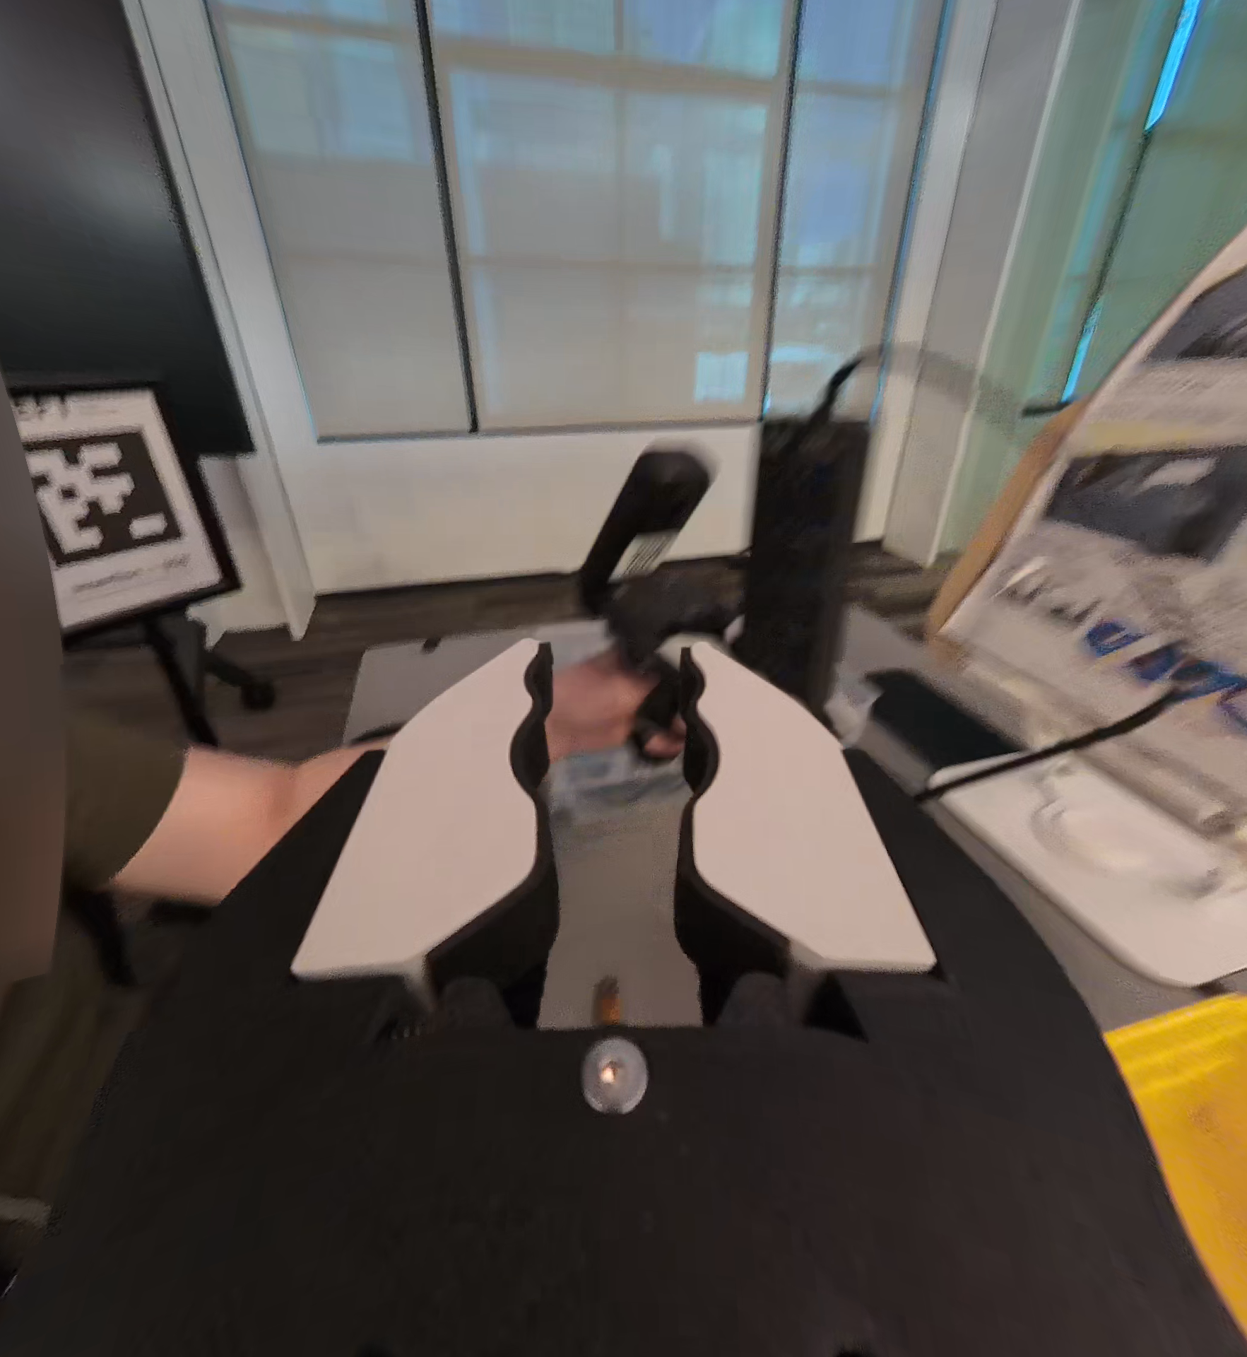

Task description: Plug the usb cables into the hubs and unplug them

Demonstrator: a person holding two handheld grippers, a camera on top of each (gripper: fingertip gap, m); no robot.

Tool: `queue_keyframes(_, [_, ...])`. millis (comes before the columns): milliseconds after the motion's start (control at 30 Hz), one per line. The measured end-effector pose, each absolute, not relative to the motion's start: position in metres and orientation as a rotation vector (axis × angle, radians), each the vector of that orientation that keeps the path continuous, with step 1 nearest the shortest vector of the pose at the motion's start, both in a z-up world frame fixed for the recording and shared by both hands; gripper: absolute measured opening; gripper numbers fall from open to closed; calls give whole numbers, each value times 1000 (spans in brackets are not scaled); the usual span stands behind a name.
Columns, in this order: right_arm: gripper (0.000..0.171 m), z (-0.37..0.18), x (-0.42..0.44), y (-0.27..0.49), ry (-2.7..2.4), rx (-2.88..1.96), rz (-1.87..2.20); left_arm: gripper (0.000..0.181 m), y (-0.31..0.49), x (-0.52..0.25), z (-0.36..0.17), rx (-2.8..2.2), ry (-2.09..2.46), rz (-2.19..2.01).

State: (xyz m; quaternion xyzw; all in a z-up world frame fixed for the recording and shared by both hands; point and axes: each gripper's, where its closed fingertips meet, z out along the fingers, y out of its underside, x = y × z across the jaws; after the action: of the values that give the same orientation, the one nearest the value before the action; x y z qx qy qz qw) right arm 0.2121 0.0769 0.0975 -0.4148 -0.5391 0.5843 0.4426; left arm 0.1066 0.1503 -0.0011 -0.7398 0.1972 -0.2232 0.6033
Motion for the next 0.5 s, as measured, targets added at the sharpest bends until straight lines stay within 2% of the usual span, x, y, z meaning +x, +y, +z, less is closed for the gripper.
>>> queue_keyframes(100, [29,3,194,33,-1492,-1183,1333,26,150,101,11,-1664,462,-569])
queue_keyframes(167, [22,-69,183,30,-1593,-1341,1123,26,150,98,12,-1660,466,-571])
queue_keyframes(233, [15,-119,175,33,-1631,-1446,1024,26,148,96,10,-1676,480,-554])
queue_keyframes(367, [15,-172,161,37,-1690,-1646,1006,26,142,102,13,-1669,510,-567])
queue_keyframes(500, [22,-193,158,49,-1740,-1712,913,26,141,117,14,-1672,555,-538])
